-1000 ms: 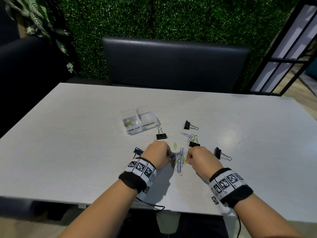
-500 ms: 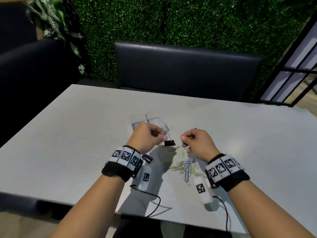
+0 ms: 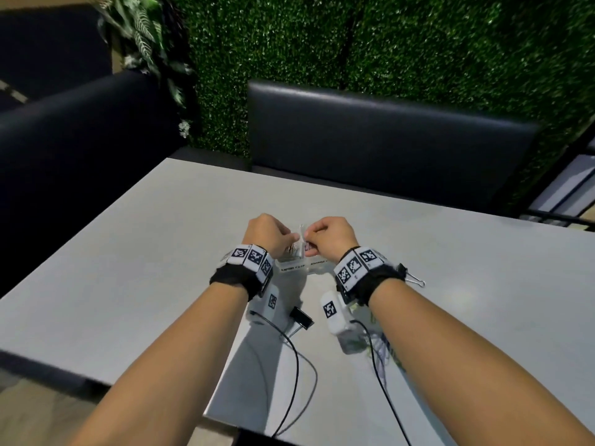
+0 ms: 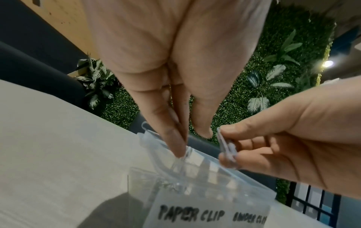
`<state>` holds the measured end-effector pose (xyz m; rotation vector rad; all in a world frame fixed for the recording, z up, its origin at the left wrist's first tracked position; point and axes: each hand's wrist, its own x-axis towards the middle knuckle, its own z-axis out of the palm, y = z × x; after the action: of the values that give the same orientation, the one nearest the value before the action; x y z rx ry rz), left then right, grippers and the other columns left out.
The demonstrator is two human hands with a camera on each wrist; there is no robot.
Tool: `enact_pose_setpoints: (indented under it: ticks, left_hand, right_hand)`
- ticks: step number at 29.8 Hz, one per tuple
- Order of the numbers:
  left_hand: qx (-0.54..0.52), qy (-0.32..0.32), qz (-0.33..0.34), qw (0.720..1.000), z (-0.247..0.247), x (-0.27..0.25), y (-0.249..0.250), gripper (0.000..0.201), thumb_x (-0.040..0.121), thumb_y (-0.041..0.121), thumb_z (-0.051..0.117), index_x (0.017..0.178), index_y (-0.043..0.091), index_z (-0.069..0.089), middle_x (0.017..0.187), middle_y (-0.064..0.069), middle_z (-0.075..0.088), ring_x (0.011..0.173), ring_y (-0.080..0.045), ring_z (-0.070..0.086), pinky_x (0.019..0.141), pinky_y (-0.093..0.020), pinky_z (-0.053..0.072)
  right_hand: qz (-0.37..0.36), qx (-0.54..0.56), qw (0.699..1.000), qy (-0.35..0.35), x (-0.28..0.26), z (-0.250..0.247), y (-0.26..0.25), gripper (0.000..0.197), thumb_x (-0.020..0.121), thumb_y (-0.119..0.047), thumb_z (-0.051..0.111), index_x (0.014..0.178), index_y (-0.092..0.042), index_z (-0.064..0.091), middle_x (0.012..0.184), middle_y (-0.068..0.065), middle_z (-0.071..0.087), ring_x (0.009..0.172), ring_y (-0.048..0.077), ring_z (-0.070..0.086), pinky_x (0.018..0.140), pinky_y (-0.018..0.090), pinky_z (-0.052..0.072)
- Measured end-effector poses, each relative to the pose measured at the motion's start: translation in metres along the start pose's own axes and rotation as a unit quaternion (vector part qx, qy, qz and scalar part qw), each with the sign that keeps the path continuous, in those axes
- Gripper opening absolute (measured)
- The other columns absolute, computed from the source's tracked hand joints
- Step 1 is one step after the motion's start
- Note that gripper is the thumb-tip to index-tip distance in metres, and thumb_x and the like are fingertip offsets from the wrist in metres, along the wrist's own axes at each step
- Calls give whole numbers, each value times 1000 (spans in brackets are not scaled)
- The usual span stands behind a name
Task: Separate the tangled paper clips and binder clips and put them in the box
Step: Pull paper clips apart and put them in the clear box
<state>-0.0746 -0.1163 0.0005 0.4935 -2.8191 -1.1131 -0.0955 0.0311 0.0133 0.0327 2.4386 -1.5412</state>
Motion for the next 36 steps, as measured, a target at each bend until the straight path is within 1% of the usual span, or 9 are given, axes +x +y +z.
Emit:
enact_pose_setpoints:
  ticks: [5, 7, 12, 17, 20, 23, 26, 32, 36]
  left_hand:
    - [-44, 16, 7, 999, -4, -8, -1, 24, 93, 34, 65, 97, 16, 80, 82, -4, 78, 80, -20, 75, 83, -36, 60]
    - [-52, 2, 33, 998, -3, -22, 5, 21, 93, 33, 65, 102, 18, 78, 85, 0, 77, 77, -15, 73, 80, -30, 59]
    - [22, -141, 190, 971, 28, -85, 37, 21, 95, 26, 60, 109, 25, 76, 102, 4, 77, 93, -13, 70, 87, -27, 55]
    - [217, -237, 232, 918, 89, -119, 48, 31, 94, 20, 50, 116, 17, 71, 124, -11, 62, 115, -31, 59, 95, -41, 50]
    - [263, -239, 223, 908, 103, -127, 43, 28, 95, 17, 48, 112, 10, 70, 123, -15, 54, 117, -35, 51, 96, -44, 47]
    - [238, -252, 230, 909, 102, -135, 41, 29, 96, 24, 49, 111, 11, 71, 119, -14, 57, 113, -34, 56, 97, -46, 49]
    - [224, -255, 245, 908, 95, -141, 37, 32, 87, 38, 62, 112, 19, 68, 115, -11, 58, 113, -32, 57, 94, -44, 51]
    - [248, -264, 222, 905, 90, -142, 31, 82, 65, 51, 86, 137, 24, 57, 127, -7, 51, 114, -30, 56, 97, -43, 52]
    - [231, -260, 228, 909, 99, -141, 40, 65, 64, 49, 88, 120, 23, 66, 115, -7, 53, 105, -30, 61, 88, -39, 53]
  right_hand:
    - [-23, 22, 999, -17, -11, -13, 2, 14, 92, -5, 65, 82, -14, 71, 89, 18, 75, 75, 30, 76, 69, 43, 65]
    - [-37, -3, 999, 6, -22, -36, 12, 15, 92, -9, 64, 83, -19, 70, 87, 11, 75, 82, 30, 76, 67, 42, 65]
    - [-4, -90, 994, 58, -58, -107, 69, 18, 91, -6, 59, 85, -17, 72, 83, 7, 76, 78, 27, 73, 72, 42, 64]
    - [-15, -324, 943, -70, -93, -118, 112, 47, 87, 9, 45, 119, -15, 70, 117, 5, 73, 110, 18, 67, 102, 33, 51]
    - [-59, -405, 906, -106, -107, -109, 121, 59, 80, 12, 40, 120, -20, 68, 117, 6, 72, 111, 23, 66, 97, 40, 53]
    - [-82, -431, 892, -112, -120, -103, 125, 48, 78, 8, 43, 105, -22, 69, 103, 7, 73, 98, 27, 68, 85, 41, 56]
    - [-98, -405, 905, -87, -137, -111, 123, 36, 89, -10, 55, 121, -21, 66, 121, 4, 69, 114, 23, 62, 96, 33, 49]
    - [28, -424, 899, -102, -152, -128, 141, 90, 71, -38, 86, 147, -16, 42, 149, 10, 44, 134, 27, 47, 110, 36, 41]
    - [3, -431, 899, -80, -141, -111, 138, 64, 73, -39, 84, 125, -11, 59, 125, 13, 56, 117, 30, 55, 90, 35, 45]
